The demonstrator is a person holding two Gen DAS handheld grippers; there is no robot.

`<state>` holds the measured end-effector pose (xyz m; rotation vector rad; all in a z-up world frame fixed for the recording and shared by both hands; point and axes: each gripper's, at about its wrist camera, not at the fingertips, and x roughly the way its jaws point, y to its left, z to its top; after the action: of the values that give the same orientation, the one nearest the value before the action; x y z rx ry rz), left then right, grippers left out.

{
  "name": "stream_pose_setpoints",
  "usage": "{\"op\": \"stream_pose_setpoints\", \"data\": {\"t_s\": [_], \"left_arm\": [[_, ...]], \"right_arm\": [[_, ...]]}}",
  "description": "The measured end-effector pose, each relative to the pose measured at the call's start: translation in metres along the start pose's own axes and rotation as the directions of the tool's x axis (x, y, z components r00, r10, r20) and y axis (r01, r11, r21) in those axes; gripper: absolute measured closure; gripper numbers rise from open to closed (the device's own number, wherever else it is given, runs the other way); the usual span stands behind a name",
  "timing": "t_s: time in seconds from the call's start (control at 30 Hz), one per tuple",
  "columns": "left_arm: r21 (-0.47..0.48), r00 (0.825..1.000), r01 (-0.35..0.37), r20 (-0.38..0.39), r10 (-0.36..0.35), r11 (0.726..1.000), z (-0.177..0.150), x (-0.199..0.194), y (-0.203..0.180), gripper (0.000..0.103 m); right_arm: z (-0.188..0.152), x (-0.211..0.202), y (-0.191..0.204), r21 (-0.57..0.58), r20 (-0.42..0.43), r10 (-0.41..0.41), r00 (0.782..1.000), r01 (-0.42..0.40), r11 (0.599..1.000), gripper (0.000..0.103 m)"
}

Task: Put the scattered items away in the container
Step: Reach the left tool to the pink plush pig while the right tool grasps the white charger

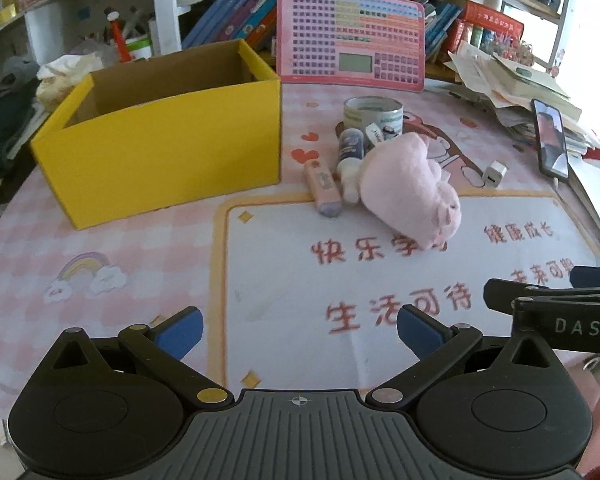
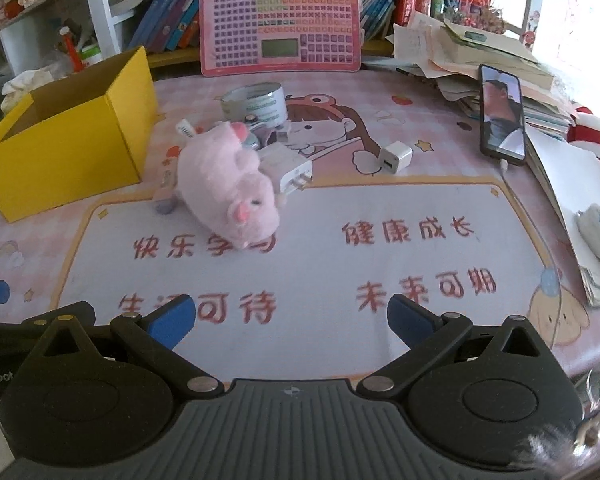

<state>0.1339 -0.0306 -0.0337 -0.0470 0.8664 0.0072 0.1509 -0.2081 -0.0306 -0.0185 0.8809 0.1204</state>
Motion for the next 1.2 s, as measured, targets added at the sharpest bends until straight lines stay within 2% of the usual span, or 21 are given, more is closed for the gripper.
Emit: {"op": "stream_pose_setpoints", "data": {"t_s": [0.47,0.7,0.87,1.0,1.2], "left_arm": [[0.092,1.000,-0.005,0.014,0.004,0.996,0.040,0.031,-0.050,0.000],[0.066,1.000,0.006,0.030,-0.008,0.998,0.068,0.051,-0.071,0.000],[0.016,1.000,0.028,0.007,-0.028,0.999,0.082,0.070,-0.082,0.000],[-0.001,1.000,0.014,-0.018,-0.014,1.000,0.087,0.087,-0.089,0.002],[-0.039,0.999,0.016,-0.046,-0.018,0.999,0.091,0.104,-0.095,0.008]], "right_arm": [[0.058,0.049,-0.051,-0.011,0.033,0.082,0.996,-0.081,0.997,0.000],[0.082,0.075,-0.075,-0.040,0.047,0.105,0.993,-0.103,0.994,0.003],[0.094,0.093,-0.088,-0.075,0.043,0.099,0.994,-0.095,0.993,0.013],[0.102,0.109,-0.099,-0.101,0.034,0.085,0.996,-0.081,0.992,0.018],[0.108,0.131,-0.110,-0.134,0.009,0.080,0.997,-0.078,0.988,0.033]]}}
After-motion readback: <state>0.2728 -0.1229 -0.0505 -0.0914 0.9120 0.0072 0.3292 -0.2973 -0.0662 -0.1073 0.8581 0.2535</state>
